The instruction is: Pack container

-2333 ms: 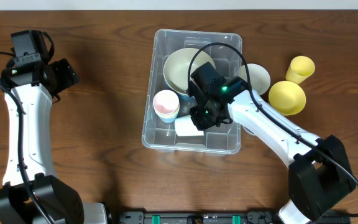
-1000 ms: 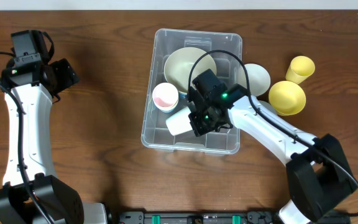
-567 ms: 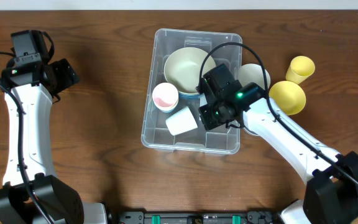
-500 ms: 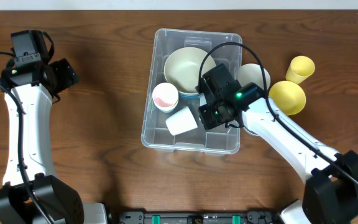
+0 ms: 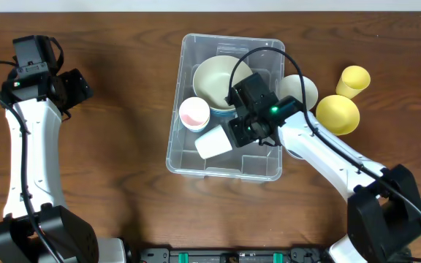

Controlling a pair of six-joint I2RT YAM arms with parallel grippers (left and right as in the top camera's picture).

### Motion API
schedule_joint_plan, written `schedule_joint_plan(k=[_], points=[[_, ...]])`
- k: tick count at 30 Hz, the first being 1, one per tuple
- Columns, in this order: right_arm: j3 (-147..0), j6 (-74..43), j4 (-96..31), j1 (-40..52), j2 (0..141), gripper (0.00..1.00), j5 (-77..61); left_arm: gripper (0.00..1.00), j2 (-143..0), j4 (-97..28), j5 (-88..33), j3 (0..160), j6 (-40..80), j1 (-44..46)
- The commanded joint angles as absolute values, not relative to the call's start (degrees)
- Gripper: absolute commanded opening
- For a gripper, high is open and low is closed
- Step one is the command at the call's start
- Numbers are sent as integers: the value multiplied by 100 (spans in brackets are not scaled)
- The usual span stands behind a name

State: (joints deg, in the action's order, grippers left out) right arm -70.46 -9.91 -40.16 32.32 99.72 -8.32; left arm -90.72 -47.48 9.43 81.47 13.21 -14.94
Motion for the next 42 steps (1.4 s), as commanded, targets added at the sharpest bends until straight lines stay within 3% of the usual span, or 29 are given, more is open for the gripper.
schedule_joint_plan(k=[1, 19, 42], points=[[-7113, -891, -3955, 3205, 10178, 1, -934, 98, -8947, -4742, 1013, 8296, 1269, -1509], [-7113, -412, -3728, 3227, 10331, 1, -2412, 98, -8947, -4742, 1013, 8296, 1269, -1509], [-7113, -272, -3830, 3229, 10326, 1, -3022, 98, -8947, -4744, 1013, 8294, 1269, -1509]])
